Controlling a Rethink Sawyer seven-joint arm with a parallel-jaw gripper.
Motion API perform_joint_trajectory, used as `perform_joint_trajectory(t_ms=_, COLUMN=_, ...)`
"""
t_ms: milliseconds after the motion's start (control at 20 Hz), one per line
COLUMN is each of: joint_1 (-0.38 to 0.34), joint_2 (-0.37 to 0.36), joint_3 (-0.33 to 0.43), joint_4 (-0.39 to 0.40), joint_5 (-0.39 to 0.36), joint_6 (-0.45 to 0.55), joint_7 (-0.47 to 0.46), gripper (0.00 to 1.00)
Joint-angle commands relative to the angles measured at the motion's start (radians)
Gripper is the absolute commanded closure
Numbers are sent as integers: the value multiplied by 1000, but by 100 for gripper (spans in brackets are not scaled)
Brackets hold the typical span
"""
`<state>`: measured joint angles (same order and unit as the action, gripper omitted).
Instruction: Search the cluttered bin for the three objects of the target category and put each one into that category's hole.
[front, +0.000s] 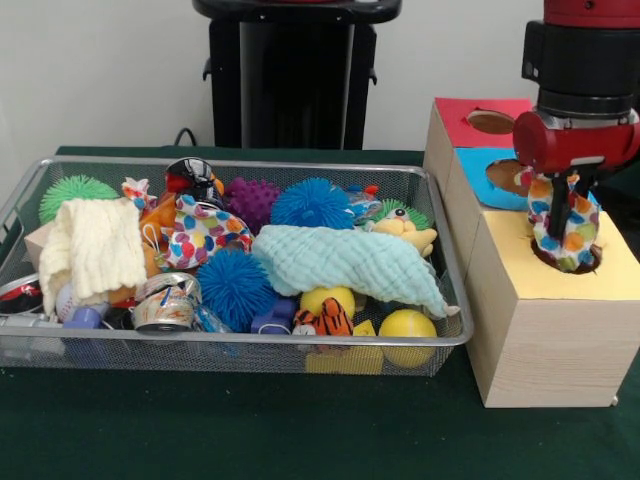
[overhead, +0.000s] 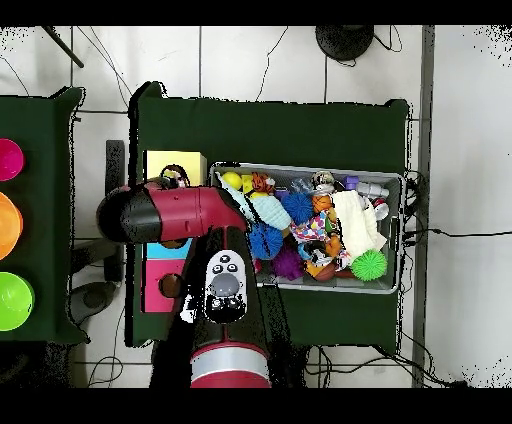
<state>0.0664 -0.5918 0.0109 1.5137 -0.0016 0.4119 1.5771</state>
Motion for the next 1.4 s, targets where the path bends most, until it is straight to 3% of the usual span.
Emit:
perform_joint_trajectory(t_ms=50, joint_1=22, joint_2=91, joint_3=66, joint_4=-19, joint_5=44, joint_6=-27, joint_7=202, gripper=100)
perform_joint_trajectory(t_ms=550, joint_1=46, joint_2=148, joint_3=61, joint_4=-97, joint_5=69, joint_6=-23, joint_7=198, gripper=100)
perform_joint_trajectory(t_ms=1000, joint_1=-25, joint_2=199, joint_3=116, joint_4=-104, joint_5=43, joint_6=-70, joint_7=123, gripper=100)
perform_joint_trajectory(t_ms=1200, joint_1=-64, joint_2=187, joint_3=132, joint_4=-80, joint_5=18, joint_6=-68, joint_7=86, gripper=100)
perform_joint_trajectory(t_ms=1400, joint_1=-64, joint_2=205, joint_3=72, joint_4=-63, joint_5=-16, joint_6=-79, joint_7=104, gripper=100)
